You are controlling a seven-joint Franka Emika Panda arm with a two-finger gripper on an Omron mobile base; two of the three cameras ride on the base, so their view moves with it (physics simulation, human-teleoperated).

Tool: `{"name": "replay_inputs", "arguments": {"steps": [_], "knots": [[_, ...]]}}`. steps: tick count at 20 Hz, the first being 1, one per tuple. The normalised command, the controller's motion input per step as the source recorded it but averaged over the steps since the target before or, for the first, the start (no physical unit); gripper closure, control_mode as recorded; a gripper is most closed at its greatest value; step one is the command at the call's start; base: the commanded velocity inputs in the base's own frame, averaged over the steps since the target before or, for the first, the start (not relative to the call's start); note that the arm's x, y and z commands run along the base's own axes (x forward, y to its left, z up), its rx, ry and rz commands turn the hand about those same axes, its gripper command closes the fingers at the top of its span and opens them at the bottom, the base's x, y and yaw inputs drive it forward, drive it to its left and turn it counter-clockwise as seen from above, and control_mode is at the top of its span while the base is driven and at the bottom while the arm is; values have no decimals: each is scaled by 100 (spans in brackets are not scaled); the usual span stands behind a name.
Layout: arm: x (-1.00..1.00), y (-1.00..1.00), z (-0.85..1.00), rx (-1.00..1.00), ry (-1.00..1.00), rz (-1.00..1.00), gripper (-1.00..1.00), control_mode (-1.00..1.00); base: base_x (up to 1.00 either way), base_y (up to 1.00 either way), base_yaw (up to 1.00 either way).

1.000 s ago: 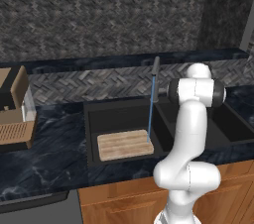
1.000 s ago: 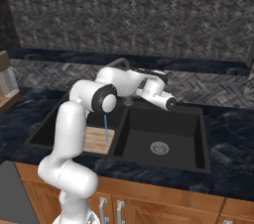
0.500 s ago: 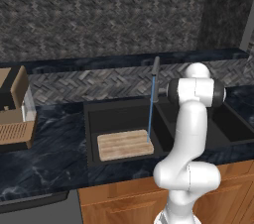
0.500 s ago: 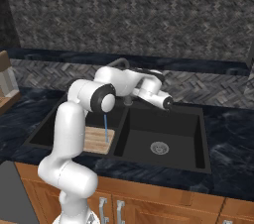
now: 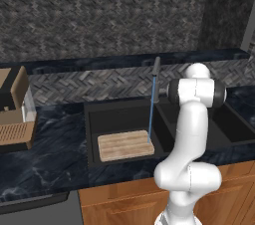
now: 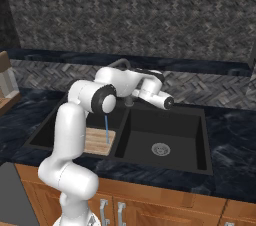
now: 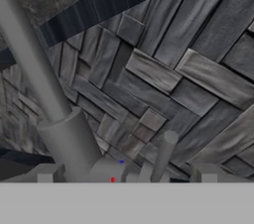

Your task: Turn on the sink faucet with hot water and rinse the cutting board for ten seconds, then turn off the faucet. Push the cutting board to reach the water if necessary.

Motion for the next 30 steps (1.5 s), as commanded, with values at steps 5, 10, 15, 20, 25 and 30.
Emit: {"name": "replay_inputs", "arguments": {"steps": [5, 10, 15, 20, 25, 30], "knots": [[0, 6, 0, 0, 0, 4, -100, -100, 0, 0, 0], [1, 1, 0, 0, 0, 1, -100, -100, 0, 0, 0], [7, 0, 3, 0, 0, 0, -100, -100, 0, 0, 0], [6, 0, 0, 0, 0, 0, -100, -100, 0, 0, 0], [9, 0, 0, 0, 0, 0, -100, -100, 0, 0, 0], [6, 1, 0, 0, 0, 0, -100, -100, 0, 0, 0]]}}
